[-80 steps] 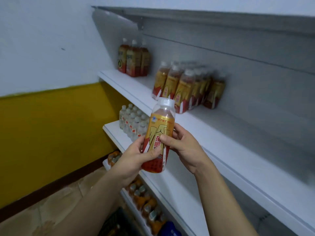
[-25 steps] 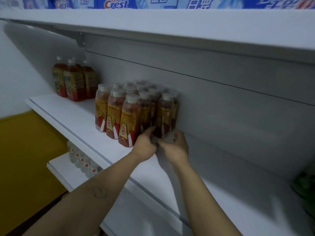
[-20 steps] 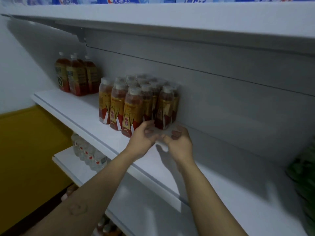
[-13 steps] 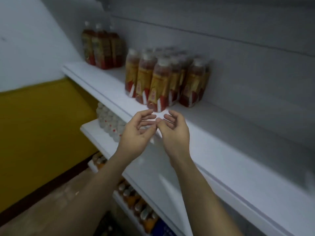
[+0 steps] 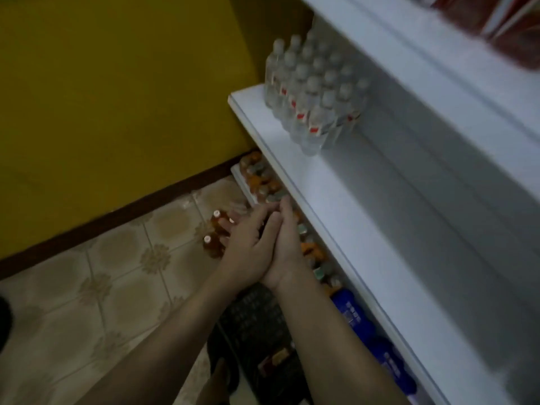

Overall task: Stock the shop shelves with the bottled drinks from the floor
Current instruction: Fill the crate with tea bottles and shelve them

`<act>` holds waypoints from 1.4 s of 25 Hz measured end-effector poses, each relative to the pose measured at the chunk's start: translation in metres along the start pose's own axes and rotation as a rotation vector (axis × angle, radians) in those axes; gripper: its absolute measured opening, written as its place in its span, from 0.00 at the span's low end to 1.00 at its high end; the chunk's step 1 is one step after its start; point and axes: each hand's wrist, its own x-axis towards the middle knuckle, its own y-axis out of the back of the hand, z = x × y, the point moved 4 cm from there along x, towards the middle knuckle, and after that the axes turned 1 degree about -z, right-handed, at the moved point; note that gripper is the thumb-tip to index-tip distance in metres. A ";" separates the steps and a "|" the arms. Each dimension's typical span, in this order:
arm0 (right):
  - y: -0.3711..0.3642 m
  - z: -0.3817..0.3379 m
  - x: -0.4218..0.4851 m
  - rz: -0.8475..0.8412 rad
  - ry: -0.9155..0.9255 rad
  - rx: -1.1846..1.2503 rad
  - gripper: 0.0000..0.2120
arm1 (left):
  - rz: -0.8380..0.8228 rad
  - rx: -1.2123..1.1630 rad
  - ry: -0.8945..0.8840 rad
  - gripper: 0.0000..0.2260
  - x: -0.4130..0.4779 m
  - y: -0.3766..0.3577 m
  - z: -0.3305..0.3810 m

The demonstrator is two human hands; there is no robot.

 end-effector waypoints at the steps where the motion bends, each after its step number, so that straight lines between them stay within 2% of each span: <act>1: 0.016 0.019 0.020 0.043 -0.039 0.013 0.36 | -0.043 0.024 0.013 0.13 0.000 -0.005 -0.030; 3: 0.055 0.054 0.061 0.117 -0.107 0.065 0.36 | -0.146 0.109 0.013 0.14 -0.001 -0.023 -0.091; 6: 0.116 0.095 0.106 0.192 -0.217 0.179 0.38 | -0.313 0.421 0.031 0.20 -0.002 -0.057 -0.189; 8: 0.160 0.120 0.133 0.263 -0.195 0.233 0.37 | -0.354 0.595 0.159 0.21 0.001 -0.076 -0.266; 11: 0.229 0.151 0.168 0.415 -0.127 0.320 0.35 | -0.443 0.433 0.509 0.25 0.006 -0.101 -0.374; 13: 0.276 0.166 0.192 0.519 -0.114 0.337 0.33 | -0.580 0.398 0.619 0.23 0.002 -0.123 -0.435; 17: 0.352 0.196 0.243 0.594 -0.248 0.005 0.33 | -0.677 0.508 0.583 0.15 -0.009 -0.159 -0.522; 22: 0.434 0.252 0.302 0.583 -0.384 -0.183 0.36 | -0.777 0.715 0.696 0.26 -0.025 -0.199 -0.610; 26: 0.485 0.297 0.332 0.562 -0.442 -0.191 0.34 | -0.687 0.762 0.699 0.36 -0.027 -0.233 -0.661; 31: 0.509 0.323 0.358 0.520 -0.473 -0.218 0.31 | -0.519 0.874 0.670 0.40 -0.027 -0.252 -0.693; 35: 0.515 0.334 0.384 0.511 -0.468 -0.270 0.32 | -0.535 0.873 0.668 0.41 -0.035 -0.265 -0.707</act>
